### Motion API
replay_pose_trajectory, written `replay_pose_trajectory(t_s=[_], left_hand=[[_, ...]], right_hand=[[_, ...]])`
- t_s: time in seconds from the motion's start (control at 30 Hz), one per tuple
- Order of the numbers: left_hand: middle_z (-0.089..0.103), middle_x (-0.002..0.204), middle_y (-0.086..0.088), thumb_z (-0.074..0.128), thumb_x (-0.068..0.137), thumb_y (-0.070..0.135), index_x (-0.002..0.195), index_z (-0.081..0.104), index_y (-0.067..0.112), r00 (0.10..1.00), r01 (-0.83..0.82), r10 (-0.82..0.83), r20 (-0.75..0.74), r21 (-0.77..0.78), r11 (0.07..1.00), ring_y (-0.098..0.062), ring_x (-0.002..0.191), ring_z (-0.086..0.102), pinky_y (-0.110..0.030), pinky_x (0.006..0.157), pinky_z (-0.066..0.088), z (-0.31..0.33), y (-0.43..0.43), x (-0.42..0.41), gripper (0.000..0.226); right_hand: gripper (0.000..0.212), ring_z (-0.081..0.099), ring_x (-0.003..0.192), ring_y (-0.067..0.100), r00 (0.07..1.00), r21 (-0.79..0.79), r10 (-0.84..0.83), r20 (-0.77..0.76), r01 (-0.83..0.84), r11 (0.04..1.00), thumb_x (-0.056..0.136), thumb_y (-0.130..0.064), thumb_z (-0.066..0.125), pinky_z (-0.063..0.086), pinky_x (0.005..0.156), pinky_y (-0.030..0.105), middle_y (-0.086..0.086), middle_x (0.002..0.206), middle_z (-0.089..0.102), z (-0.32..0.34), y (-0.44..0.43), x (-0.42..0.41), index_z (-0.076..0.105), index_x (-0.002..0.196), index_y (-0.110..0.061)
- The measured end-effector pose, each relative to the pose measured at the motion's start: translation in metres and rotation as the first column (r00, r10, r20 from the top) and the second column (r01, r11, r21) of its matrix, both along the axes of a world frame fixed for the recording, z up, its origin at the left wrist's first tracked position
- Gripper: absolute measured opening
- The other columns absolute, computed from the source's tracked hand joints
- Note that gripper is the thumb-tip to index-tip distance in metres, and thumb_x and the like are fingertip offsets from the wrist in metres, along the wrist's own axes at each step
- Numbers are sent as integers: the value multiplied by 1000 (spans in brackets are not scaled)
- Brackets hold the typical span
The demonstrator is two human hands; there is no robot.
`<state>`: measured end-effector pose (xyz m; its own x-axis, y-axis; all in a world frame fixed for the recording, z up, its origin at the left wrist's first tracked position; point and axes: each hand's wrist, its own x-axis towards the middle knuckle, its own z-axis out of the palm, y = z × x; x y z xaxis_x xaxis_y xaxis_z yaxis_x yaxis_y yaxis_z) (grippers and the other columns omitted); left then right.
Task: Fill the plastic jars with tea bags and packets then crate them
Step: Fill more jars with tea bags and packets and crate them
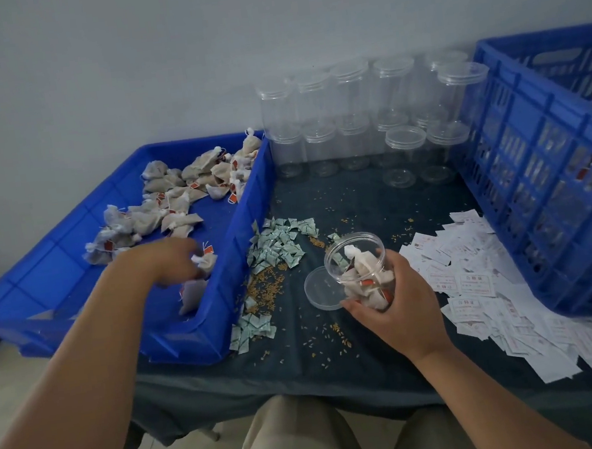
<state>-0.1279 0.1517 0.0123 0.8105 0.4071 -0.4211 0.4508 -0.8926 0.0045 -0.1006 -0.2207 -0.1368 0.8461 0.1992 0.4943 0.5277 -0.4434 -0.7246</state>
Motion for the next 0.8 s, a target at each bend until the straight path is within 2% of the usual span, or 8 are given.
replay_pose_trajectory(t_s=[0.07,0.13,0.2,0.3,0.4,0.47,0.67,0.8], left_hand=[[68,118,-2,74,94,28,127,59,32,975,-103,83,-207,-86,991,-18,94,70,-32,72,64,-19,7,-12,36],[74,98,-5,69,95,23,115,67,25,980,-50,40,-195,-44,998,-17,80,71,-30,65,60,-36,10,-16,21],[73,99,-4,63,100,30,101,71,22,991,52,-43,-129,65,997,-19,83,67,-30,69,51,-39,12,-16,11],[73,99,-8,59,104,35,88,67,17,974,2,8,228,-44,999,-25,91,66,-40,81,54,-30,16,-13,25],[75,82,-7,71,93,32,82,66,12,761,-16,224,608,-328,945,-25,81,72,-43,73,60,-2,2,-15,23],[75,83,1,79,88,42,90,68,20,670,90,269,692,-435,896,-14,75,73,-34,64,62,19,-23,-17,24],[76,96,20,76,90,47,108,72,31,729,426,85,679,-548,720,-2,84,76,-16,67,59,43,-124,-17,24],[76,103,17,60,103,52,119,68,34,800,401,106,590,-658,637,-2,95,74,-26,81,63,27,-159,3,26]], right_hand=[[81,60,101,-13,1000,-11,5,-1,-5,1000,70,-76,80,46,79,5,-36,111,57,-1,0,1,49,134,-38],[79,62,99,-8,1000,-20,10,-5,-10,1000,70,-76,80,51,78,13,-37,111,58,-1,1,1,49,133,-39],[79,66,98,-1,1000,-22,14,-4,-14,1000,70,-76,80,57,78,21,-31,111,62,-1,1,0,50,132,-38],[80,66,97,2,1000,-26,6,10,-5,1000,70,-77,78,60,79,26,-26,112,63,0,1,-1,49,132,-37],[80,66,97,4,1000,-25,2,19,-2,1000,70,-78,78,61,78,29,-26,112,62,0,1,-1,49,133,-36],[81,66,98,4,1000,-23,3,18,-3,1000,70,-77,78,61,79,30,-30,111,60,0,2,-1,49,133,-36],[83,66,100,2,1000,-11,1,12,-1,1000,70,-78,78,56,79,20,-24,113,64,2,3,-3,51,135,-33],[83,65,99,0,1000,6,2,1,-2,1000,68,-76,80,53,77,13,-29,112,61,5,2,-6,51,134,-34]])
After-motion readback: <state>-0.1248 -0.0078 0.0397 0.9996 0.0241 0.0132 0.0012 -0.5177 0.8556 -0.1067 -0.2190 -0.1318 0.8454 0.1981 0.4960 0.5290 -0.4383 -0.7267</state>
